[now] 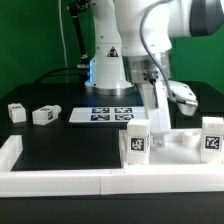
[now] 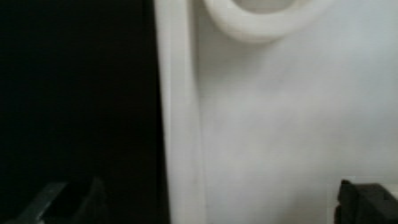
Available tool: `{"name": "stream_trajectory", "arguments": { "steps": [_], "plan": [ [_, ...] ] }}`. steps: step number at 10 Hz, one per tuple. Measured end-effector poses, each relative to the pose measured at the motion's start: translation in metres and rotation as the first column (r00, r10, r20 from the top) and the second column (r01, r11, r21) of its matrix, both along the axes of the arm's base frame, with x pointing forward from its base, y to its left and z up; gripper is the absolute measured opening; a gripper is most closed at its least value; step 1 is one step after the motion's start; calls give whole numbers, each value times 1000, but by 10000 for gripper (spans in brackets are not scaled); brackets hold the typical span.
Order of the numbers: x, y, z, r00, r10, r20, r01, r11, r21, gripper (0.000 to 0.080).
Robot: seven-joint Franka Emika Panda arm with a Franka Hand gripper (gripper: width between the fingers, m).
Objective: Assemble square table
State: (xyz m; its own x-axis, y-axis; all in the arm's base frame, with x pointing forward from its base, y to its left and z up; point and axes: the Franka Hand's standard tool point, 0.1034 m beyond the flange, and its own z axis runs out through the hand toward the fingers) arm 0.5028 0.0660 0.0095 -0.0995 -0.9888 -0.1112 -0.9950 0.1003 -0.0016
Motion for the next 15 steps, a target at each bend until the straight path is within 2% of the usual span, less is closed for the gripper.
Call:
{"name": "stream_trajectory", "arguments": {
  "steps": [1, 2, 4, 8, 10, 11, 12, 13, 15],
  "plan": [
    [1, 8, -3, 999, -20, 40, 22, 999, -35, 648],
    [-2, 13, -5, 999, -7, 50, 9, 999, -46, 648],
    [0, 12, -2, 992, 15, 126, -3, 996, -94, 648],
    [-1, 11, -3, 991, 37, 125, -25, 995, -99, 620],
    [-1, 10, -3, 991, 40, 124, -28, 995, -100, 252],
    [-4, 11, -5, 993, 44, 114, -33, 995, -97, 252],
    [-9, 12, -7, 994, 47, 98, -38, 995, -93, 115],
    [-10, 12, -6, 994, 58, 93, -50, 995, -91, 57],
    [-10, 12, -6, 993, 67, 93, -59, 994, -92, 57]
  ]
}}
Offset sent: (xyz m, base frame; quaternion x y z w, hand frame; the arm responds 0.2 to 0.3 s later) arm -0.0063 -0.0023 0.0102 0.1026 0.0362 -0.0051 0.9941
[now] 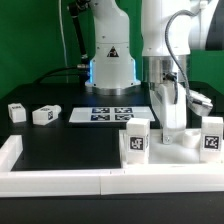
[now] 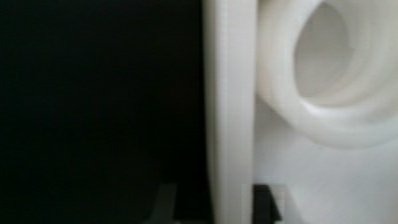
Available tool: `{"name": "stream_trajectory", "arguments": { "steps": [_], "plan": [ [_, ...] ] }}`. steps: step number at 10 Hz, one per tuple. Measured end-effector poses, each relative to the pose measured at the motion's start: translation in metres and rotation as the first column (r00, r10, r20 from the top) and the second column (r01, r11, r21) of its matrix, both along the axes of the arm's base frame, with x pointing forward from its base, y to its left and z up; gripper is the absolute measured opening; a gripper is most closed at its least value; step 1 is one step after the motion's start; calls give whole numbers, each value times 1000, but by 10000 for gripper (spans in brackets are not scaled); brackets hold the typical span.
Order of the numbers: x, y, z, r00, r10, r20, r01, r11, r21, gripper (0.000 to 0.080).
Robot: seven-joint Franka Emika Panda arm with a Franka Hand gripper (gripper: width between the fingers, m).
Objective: Assemble square table
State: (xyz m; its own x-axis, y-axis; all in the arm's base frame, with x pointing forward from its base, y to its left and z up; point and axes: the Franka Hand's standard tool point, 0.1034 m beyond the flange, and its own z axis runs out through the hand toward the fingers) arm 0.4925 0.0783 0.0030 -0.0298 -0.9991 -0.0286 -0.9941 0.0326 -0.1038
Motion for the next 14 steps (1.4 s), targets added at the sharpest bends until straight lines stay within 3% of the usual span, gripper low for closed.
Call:
{"name": "stream_trajectory", "arguments": {
  "steps": [7, 10, 12, 14],
  "plan": [
    [0, -1, 0, 1000, 27, 1, -27, 1000, -4, 57],
    [-21, -42, 3, 971, 240, -12, -241, 970, -38, 58],
    [-25, -72, 0, 901, 432, -23, -433, 899, -74, 58],
    [-26, -68, 0, 865, 500, -26, -501, 862, -81, 58]
  ]
}}
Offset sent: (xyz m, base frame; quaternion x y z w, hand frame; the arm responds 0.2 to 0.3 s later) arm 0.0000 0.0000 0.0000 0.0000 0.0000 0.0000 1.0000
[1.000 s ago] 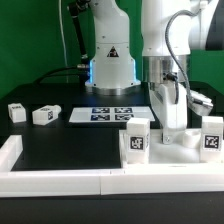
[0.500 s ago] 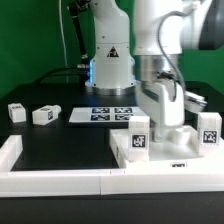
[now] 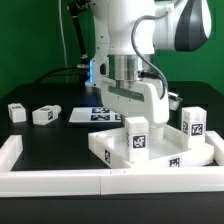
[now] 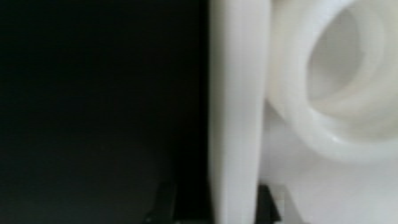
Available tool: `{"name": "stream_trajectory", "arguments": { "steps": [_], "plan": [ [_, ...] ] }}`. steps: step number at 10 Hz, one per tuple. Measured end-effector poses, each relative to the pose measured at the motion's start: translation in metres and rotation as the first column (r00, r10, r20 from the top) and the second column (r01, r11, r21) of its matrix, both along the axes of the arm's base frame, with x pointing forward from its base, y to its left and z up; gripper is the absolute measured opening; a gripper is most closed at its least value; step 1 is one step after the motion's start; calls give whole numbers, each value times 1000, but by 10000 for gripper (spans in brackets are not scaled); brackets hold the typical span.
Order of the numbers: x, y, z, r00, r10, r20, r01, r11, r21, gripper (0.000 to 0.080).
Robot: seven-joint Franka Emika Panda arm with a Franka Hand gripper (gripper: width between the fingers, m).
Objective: Assemble square table
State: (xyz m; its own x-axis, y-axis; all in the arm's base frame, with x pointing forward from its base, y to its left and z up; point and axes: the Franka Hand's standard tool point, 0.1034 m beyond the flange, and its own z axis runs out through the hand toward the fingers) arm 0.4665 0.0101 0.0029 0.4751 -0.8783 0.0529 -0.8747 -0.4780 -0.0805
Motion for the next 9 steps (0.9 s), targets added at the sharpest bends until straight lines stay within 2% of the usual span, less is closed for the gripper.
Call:
{"name": "stream_trajectory", "arguments": {
  "steps": [2, 3, 4, 5, 6, 9],
  "plan": [
    [0, -8, 1, 992, 126, 1, -126, 992, -20, 58],
    [1, -34, 2, 955, 298, -4, -297, 954, -47, 58],
    [2, -57, 2, 928, 372, -10, -372, 927, -49, 58],
    [5, -67, 3, 909, 417, -8, -416, 908, -54, 58],
    [7, -60, 3, 880, 474, -17, -474, 878, -61, 58],
    [8, -62, 3, 764, 644, -39, -644, 761, -79, 58]
  ]
}}
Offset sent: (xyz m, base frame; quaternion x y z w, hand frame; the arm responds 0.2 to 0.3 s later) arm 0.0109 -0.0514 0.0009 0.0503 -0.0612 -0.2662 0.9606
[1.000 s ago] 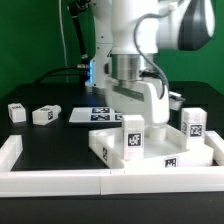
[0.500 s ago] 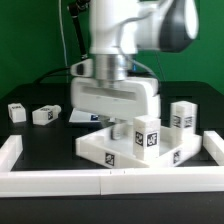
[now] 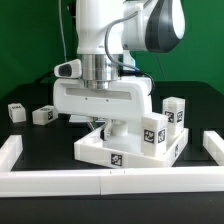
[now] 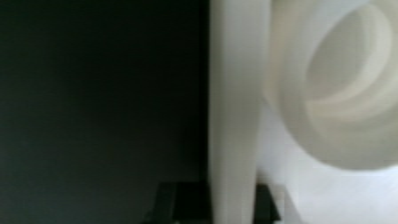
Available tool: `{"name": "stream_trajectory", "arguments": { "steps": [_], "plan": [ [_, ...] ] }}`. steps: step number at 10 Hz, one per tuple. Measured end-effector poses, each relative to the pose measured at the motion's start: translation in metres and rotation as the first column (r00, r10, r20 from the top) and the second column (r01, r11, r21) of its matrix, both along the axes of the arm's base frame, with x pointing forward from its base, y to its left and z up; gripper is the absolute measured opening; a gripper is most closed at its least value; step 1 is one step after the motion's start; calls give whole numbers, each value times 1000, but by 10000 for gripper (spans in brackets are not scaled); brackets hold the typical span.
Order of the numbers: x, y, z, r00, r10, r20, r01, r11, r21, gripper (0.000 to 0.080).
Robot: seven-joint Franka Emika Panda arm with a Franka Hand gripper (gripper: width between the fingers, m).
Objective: Assemble square table
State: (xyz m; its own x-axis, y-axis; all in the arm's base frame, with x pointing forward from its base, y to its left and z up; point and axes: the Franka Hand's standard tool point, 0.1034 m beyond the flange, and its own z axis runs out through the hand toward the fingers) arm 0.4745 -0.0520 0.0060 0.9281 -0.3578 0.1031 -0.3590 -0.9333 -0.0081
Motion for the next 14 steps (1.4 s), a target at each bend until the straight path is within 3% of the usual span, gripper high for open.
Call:
{"name": "stream_trajectory", "arguments": {
  "steps": [3, 6, 7, 9, 10, 13, 14],
  "plan": [
    [21, -14, 5, 917, 399, 11, -397, 915, -74, 58],
    [24, -15, 6, 839, 543, -8, -541, 835, -95, 59],
    [40, -6, 10, 800, 600, -19, -599, 797, -80, 59],
    [75, 13, 12, 634, 772, -43, -770, 625, -126, 59],
    [90, 14, 11, 509, 857, -80, -856, 496, -144, 62],
    [94, 11, 16, 400, 911, -99, -910, 382, -157, 64],
    [96, 1, 18, 207, 968, -144, -970, 184, -158, 64]
  ]
}}
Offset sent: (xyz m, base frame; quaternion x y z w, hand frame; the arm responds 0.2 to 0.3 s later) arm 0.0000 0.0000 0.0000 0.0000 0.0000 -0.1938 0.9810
